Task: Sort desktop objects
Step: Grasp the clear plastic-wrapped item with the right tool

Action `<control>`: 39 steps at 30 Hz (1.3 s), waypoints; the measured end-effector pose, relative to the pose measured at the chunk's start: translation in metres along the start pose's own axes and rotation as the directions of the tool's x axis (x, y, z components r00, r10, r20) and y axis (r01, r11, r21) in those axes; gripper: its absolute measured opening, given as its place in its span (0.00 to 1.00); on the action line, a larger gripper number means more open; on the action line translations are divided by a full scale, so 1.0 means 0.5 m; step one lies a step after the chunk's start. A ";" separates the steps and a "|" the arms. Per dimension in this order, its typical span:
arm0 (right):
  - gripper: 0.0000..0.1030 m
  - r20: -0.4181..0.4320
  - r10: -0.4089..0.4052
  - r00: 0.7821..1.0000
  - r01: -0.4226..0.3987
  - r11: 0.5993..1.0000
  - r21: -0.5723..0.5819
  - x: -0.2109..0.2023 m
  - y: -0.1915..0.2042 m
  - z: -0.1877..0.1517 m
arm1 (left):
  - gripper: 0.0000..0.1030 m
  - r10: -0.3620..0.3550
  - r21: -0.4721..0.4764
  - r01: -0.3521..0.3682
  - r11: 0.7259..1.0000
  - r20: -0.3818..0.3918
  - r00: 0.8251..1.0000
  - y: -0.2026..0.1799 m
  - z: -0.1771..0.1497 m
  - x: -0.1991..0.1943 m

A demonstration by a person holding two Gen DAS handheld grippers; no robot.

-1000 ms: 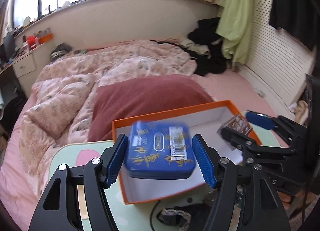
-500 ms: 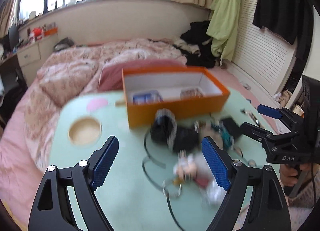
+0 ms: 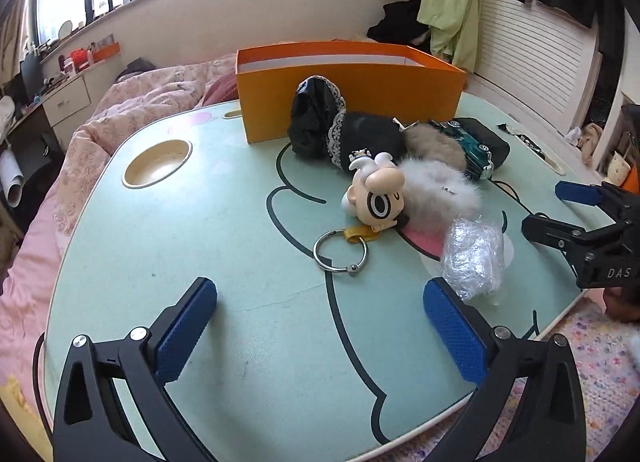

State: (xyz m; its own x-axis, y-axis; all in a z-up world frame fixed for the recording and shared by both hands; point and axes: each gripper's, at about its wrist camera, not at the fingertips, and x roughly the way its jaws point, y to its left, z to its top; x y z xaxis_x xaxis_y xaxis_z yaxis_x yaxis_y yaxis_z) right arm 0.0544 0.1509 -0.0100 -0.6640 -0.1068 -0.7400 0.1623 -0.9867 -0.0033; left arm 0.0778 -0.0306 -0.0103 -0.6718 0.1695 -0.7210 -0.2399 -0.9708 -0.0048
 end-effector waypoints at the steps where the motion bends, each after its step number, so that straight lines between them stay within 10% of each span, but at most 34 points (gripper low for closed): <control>1: 1.00 0.001 0.000 1.000 0.000 1.000 0.000 0.001 0.000 -0.001 | 1.00 -0.001 -0.001 0.001 1.000 0.002 1.000 0.000 -0.002 0.008; 20: 1.00 0.015 0.004 1.000 -0.004 1.000 0.004 -0.003 0.001 -0.004 | 1.00 -0.010 0.004 0.010 1.000 0.028 1.000 -0.010 -0.019 0.065; 26: 0.94 0.074 0.192 0.979 -0.193 0.981 0.011 -0.049 0.018 0.018 | 1.00 -0.011 0.002 0.011 1.000 0.031 0.999 -0.005 -0.023 0.056; 34: 0.71 -0.053 0.411 0.910 -0.414 0.899 -0.145 -0.036 0.155 0.072 | 1.00 -0.010 0.001 0.010 1.000 0.031 0.999 -0.007 -0.023 0.060; 36: 0.36 -0.142 0.381 0.913 -0.402 0.900 -0.168 -0.006 0.183 0.065 | 1.00 -0.010 0.001 0.010 1.000 0.032 0.999 0.003 -0.025 0.052; 39: 0.32 -0.123 0.399 0.908 -0.415 0.896 -0.156 -0.013 0.176 0.060 | 1.00 -0.011 0.001 0.011 1.000 0.033 0.999 0.001 -0.032 0.049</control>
State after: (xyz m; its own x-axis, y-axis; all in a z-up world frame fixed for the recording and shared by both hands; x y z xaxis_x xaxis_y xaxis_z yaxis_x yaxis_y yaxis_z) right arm 0.0512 0.0609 0.0145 -0.4486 -0.4761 -0.7563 0.5348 -0.8211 0.1997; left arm 0.0724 -0.0297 -0.0390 -0.6918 0.1853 -0.6979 -0.2480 -0.9687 -0.0114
